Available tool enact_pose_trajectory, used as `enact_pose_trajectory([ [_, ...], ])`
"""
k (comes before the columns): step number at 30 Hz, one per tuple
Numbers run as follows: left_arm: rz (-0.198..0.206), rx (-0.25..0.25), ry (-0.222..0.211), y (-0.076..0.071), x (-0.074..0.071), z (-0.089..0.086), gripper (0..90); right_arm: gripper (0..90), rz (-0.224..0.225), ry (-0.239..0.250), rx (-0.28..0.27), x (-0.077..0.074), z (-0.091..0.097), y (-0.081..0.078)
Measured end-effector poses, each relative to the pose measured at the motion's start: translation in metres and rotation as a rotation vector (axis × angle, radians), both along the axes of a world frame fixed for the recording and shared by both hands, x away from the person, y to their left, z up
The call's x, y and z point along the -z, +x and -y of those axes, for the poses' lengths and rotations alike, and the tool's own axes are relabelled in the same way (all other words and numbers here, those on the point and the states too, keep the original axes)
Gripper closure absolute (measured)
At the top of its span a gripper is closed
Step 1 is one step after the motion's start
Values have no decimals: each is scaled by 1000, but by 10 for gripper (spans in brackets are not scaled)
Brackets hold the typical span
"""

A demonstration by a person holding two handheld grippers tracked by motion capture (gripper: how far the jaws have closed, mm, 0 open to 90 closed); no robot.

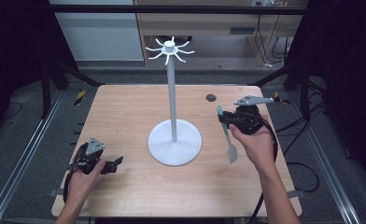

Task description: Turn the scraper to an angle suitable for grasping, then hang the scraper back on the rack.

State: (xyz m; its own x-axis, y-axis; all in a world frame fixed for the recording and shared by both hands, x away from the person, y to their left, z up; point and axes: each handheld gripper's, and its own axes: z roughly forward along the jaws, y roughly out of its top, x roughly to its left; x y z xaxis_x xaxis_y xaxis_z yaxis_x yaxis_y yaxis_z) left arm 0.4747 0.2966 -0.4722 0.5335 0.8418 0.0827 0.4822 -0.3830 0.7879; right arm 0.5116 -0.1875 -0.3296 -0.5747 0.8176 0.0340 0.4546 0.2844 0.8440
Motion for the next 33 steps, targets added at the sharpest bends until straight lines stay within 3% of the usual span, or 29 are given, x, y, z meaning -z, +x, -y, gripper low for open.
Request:
enact_pose_trajectory([
  [12,0,-1,-2,0,0,0,32,745,29,31,5,-9,-1,-3],
  [19,1,-1,-2,0,0,0,32,745,69,70,6,-18,-3,-6],
  [33,2,-1,-2,0,0,0,32,745,109,94,-18,-34,-15,-10],
])
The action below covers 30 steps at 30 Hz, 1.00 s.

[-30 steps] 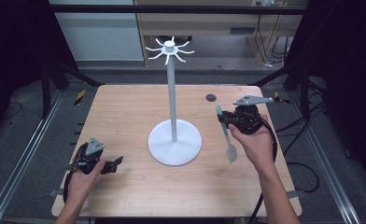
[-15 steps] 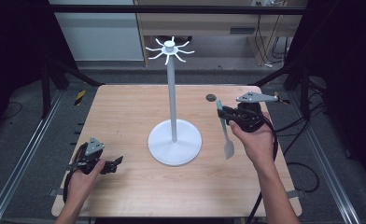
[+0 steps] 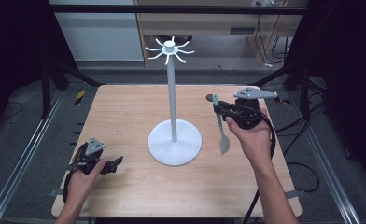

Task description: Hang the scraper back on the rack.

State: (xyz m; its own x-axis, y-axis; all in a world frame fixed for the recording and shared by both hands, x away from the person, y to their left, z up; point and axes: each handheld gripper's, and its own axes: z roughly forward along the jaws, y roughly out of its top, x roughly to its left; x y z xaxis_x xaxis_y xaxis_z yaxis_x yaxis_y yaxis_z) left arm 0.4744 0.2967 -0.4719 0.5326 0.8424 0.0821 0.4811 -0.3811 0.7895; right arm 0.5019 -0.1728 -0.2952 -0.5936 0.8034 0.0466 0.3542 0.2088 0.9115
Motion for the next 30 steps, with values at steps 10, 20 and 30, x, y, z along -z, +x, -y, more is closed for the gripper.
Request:
enact_pose_trajectory([
  [10,1,-1,0,0,0,0,32,745,22,16,-14,-10,-8,-1],
  [20,1,-1,0,0,0,0,32,745,51,29,-31,-23,-18,-2],
  [30,0,1,1,0,0,0,32,745,77,31,-35,-37,-23,-3],
])
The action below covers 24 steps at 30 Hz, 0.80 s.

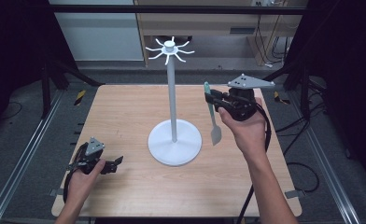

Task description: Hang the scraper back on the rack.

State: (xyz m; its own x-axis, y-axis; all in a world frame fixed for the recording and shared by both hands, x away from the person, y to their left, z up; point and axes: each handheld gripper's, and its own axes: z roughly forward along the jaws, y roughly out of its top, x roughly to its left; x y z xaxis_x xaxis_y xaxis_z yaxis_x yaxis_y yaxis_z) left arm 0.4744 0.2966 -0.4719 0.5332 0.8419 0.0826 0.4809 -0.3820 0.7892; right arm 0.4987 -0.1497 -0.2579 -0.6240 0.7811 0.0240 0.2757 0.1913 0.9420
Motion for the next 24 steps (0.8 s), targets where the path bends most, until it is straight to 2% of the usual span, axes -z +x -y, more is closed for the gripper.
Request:
enact_pose_trajectory([
  [24,-2,3,0,0,0,0,32,745,61,9,-20,-26,-11,-6],
])
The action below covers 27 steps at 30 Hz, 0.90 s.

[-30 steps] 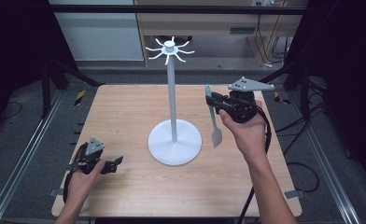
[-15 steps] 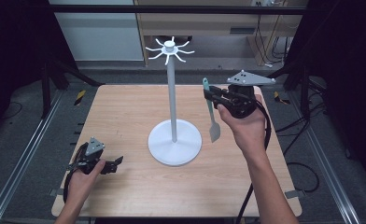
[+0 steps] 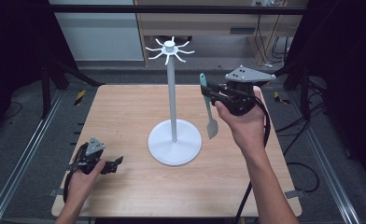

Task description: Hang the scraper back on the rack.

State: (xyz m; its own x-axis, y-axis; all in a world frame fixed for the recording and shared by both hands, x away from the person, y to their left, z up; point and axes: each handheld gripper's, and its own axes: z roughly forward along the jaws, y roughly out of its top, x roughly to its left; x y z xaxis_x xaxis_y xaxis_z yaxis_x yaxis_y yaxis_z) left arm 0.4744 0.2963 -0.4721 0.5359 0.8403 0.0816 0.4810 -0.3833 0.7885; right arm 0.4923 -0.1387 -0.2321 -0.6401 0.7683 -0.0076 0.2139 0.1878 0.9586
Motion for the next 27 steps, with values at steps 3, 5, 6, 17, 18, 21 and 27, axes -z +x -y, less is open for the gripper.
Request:
enact_pose_trajectory([
  [3,0,0,0,0,0,0,32,745,4,1,-1,-2,-1,0],
  [5,0,-1,0,0,0,0,32,745,8,3,-2,-5,-2,-1],
  [6,0,0,0,0,0,0,32,745,11,4,-2,-5,-2,-1],
  [17,1,0,0,0,0,0,32,745,36,13,-14,-16,-8,-3],
  [18,1,0,0,0,0,0,32,744,40,14,-15,-18,-9,-3],
  [21,0,0,0,0,0,0,32,745,49,21,-20,-21,-11,-4],
  [27,1,0,-1,0,0,0,32,745,60,26,-34,-27,-16,-6],
])
